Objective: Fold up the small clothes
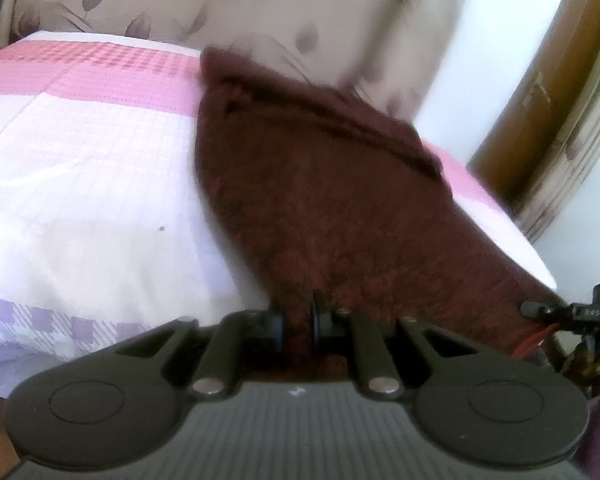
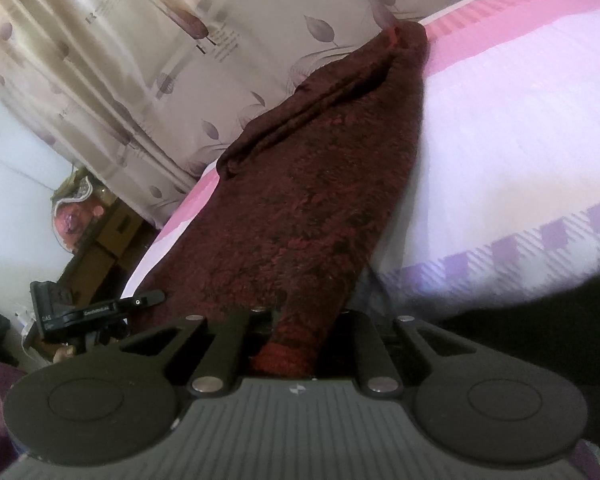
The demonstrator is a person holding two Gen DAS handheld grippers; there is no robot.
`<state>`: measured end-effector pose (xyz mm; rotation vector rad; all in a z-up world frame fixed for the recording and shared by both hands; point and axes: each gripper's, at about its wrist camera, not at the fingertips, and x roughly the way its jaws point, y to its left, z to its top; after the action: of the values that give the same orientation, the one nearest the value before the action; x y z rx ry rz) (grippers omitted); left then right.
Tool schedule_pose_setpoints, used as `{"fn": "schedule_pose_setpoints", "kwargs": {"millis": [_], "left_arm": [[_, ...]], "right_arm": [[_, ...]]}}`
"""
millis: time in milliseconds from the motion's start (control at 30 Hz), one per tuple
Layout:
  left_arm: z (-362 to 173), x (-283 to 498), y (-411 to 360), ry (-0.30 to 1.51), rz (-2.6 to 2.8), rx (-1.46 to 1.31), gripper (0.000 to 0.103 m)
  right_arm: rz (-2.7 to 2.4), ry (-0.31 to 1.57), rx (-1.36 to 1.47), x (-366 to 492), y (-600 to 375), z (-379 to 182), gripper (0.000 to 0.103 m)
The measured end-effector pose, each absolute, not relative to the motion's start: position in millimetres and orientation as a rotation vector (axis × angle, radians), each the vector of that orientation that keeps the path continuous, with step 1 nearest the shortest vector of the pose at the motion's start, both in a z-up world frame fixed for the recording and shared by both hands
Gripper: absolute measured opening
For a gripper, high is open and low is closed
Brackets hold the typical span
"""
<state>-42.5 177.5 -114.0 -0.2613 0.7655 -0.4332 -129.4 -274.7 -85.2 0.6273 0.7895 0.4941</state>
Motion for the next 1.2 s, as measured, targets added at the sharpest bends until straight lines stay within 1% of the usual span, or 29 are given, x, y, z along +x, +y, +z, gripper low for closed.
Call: {"fn": "schedule_pose_setpoints", "kwargs": {"millis": [333,767,967,1200], "left_arm": [[-101.9,-50.4,156.7,0.748,-0.370,-0.159,0.013],[-61.2,-41.0,145.1,0.661,-0.338,-0.132,0.013],[-46.5,-32.3,142.7,0.619,-0.333,-0.139,0.013],[-31.8,-17.8,147.8,0.577,-0.325,-0.209,0.013]], "right_arm": [[0.520,0.758,0.637,-124.4,-274.8,-74.9,0.015],[0.580,0.656,0.600,-103.9,-274.0,-34.7,0.015],[0.591,0.601,0.589,-89.5,-277.4,-18.1,0.015],[0.586,0.551,0.586,-67.9,-281.8,-1.0,0.015]]}}
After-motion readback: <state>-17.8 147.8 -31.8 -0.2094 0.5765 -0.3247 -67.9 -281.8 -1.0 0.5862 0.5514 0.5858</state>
